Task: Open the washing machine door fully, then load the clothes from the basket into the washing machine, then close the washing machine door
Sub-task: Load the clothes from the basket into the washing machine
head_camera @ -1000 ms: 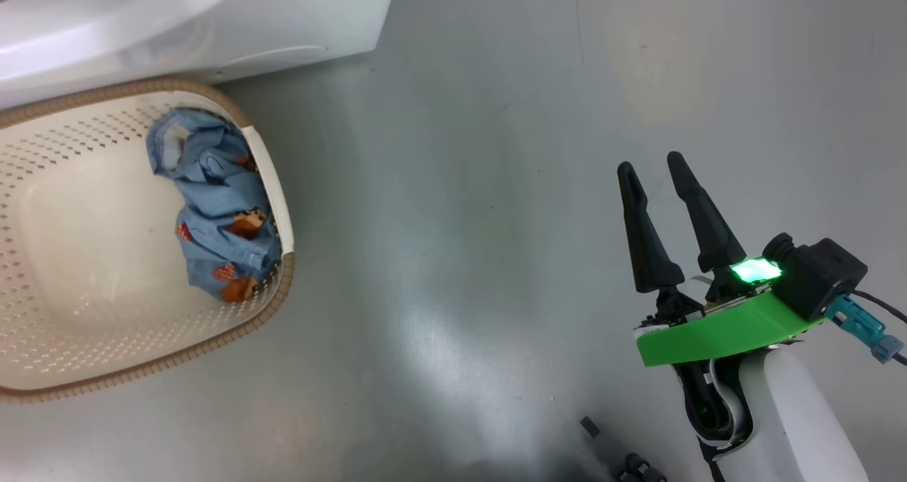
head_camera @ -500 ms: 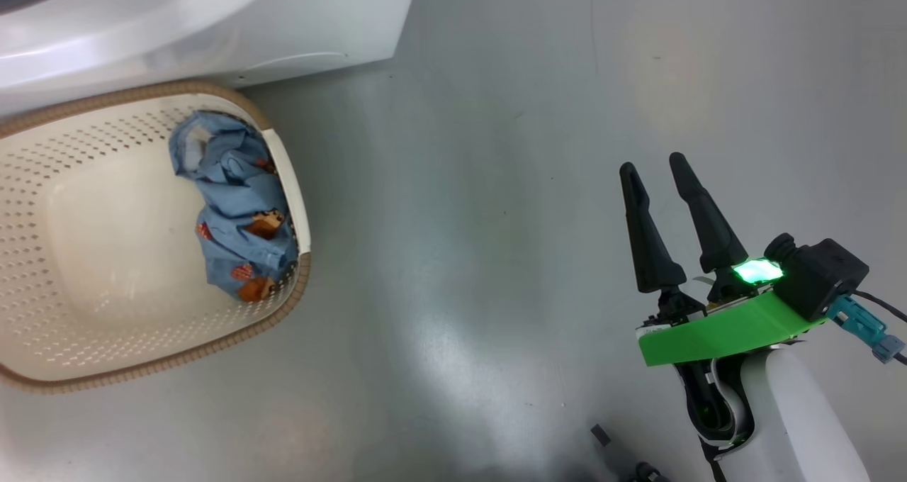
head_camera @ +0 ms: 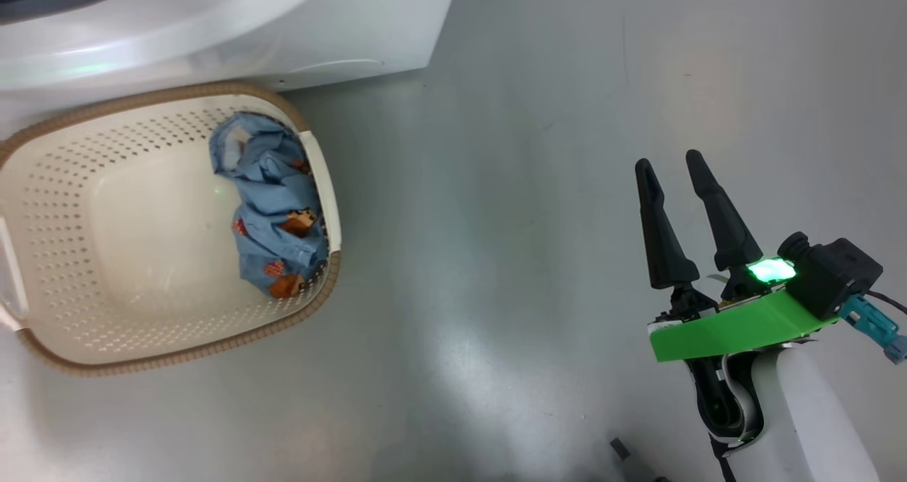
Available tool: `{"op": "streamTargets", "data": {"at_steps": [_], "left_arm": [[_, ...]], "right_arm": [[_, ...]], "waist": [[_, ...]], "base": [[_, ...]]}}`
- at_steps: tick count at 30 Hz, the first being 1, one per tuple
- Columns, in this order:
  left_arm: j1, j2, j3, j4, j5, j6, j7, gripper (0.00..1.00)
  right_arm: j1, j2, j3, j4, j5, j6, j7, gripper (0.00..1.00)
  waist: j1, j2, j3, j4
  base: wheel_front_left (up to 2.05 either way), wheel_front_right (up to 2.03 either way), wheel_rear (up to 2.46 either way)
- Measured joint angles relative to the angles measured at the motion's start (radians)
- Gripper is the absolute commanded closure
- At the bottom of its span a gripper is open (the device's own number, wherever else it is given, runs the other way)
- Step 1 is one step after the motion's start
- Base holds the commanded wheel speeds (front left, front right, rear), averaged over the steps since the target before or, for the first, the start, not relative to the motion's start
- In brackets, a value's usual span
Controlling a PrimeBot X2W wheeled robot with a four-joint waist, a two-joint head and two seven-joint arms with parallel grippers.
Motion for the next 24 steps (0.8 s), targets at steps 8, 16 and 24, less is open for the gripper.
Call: {"op": "streamTargets", "data": {"at_steps": [8, 16, 24], "left_arm": [[0.174, -0.038, 0.088, -0.134, 0.056, 0.000, 0.000, 0.00], [0.343, -0.083, 0.172, -0.269, 0.092, 0.000, 0.000, 0.00], [0.542, -0.130, 0.235, -0.359, 0.134, 0.000, 0.000, 0.00]], "right_arm": [[0.003, -0.001, -0.029, -0.002, -0.014, 0.000, 0.000, 0.00], [0.003, 0.000, -0.034, -0.002, -0.023, 0.000, 0.000, 0.00], [0.020, -0.001, -0.058, 0.007, -0.033, 0.000, 0.000, 0.00]], "waist": [[0.0000, 0.0000, -0.006, 0.033], [0.0000, 0.0000, -0.015, 0.056], [0.0000, 0.0000, -0.055, 0.071]], "base": [[0.00, 0.00, 0.00], [0.00, 0.00, 0.00], [0.00, 0.00, 0.00]]}}
